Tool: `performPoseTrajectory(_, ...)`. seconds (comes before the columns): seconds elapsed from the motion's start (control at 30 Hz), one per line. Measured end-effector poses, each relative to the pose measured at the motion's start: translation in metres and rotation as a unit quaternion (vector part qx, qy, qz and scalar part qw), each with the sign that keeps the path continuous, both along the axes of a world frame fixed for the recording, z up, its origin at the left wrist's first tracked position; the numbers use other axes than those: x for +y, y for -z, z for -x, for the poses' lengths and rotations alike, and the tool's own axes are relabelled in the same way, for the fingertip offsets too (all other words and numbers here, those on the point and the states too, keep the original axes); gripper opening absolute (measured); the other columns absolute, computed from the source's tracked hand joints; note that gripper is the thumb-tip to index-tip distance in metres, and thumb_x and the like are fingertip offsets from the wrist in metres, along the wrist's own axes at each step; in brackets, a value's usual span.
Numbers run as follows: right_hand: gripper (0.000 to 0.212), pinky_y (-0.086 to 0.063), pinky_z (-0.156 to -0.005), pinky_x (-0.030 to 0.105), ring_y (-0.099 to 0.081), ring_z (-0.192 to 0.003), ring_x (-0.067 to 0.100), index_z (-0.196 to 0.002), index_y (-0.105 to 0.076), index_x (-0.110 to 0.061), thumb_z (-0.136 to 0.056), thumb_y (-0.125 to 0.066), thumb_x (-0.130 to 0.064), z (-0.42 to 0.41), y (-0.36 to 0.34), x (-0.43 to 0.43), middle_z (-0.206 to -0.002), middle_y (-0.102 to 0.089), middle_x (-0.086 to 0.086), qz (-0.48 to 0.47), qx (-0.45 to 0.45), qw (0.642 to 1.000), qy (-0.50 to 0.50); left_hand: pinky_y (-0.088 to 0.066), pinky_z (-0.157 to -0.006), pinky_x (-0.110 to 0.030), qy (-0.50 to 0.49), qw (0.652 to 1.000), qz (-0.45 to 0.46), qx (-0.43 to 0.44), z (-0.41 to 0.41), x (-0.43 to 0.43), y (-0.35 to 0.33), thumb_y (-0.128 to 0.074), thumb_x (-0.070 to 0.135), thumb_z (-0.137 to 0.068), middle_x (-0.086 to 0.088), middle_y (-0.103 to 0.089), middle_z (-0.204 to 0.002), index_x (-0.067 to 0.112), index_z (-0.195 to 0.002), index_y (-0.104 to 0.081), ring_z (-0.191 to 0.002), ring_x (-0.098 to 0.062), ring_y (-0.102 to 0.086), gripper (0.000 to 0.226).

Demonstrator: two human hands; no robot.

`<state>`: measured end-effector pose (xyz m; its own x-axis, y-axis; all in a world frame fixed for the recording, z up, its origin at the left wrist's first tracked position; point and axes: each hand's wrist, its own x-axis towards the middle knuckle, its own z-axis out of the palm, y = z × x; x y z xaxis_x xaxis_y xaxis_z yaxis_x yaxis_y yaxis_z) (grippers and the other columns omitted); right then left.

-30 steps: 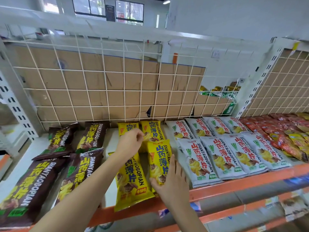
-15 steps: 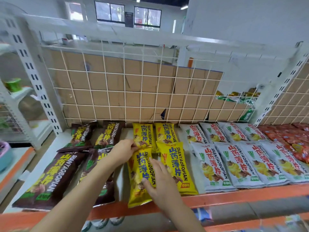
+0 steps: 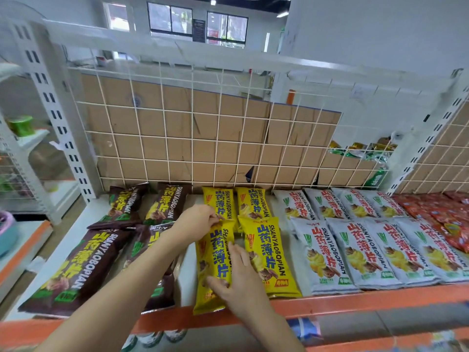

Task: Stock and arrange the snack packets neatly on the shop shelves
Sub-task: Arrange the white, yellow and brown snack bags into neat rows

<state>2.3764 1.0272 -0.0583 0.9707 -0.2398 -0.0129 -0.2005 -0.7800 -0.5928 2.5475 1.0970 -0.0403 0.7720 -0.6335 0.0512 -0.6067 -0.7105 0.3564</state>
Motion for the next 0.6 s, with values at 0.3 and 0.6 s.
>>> performPoseTrajectory(0.3, 0.075, -0.010, -0.114, 0.028, -0.002, -0.144, 0.019, -0.148, 0.008, -0.015, -0.096, -0.039, -0.041, 0.000, 0.005, 0.009, -0.156, 0.011, -0.001, 0.035, -0.015, 0.997, 0.064, -0.037, -0.072, -0.029, 0.049, 0.997, 0.064, -0.004, -0.008, -0.018, -0.008, -0.051, 0.020, -0.096, -0.011, -0.066, -0.095, 0.003, -0.093, -0.064, -0.091, -0.026, -0.058, 0.021)
performPoseTrajectory(0.6, 0.105, -0.056, -0.073, 0.037, -0.061, -0.108, 0.030, -0.131, -0.046, -0.007, -0.045, -0.077, -0.059, -0.011, 0.013, 0.029, -0.131, -0.054, 0.013, 0.169, -0.016, 0.981, 0.093, -0.041, -0.078, -0.030, 0.077, 0.996, 0.043, 0.005, -0.012, -0.012, 0.001, -0.050, 0.018, -0.096, -0.008, -0.068, -0.096, 0.006, -0.094, -0.066, -0.092, -0.025, -0.059, 0.020)
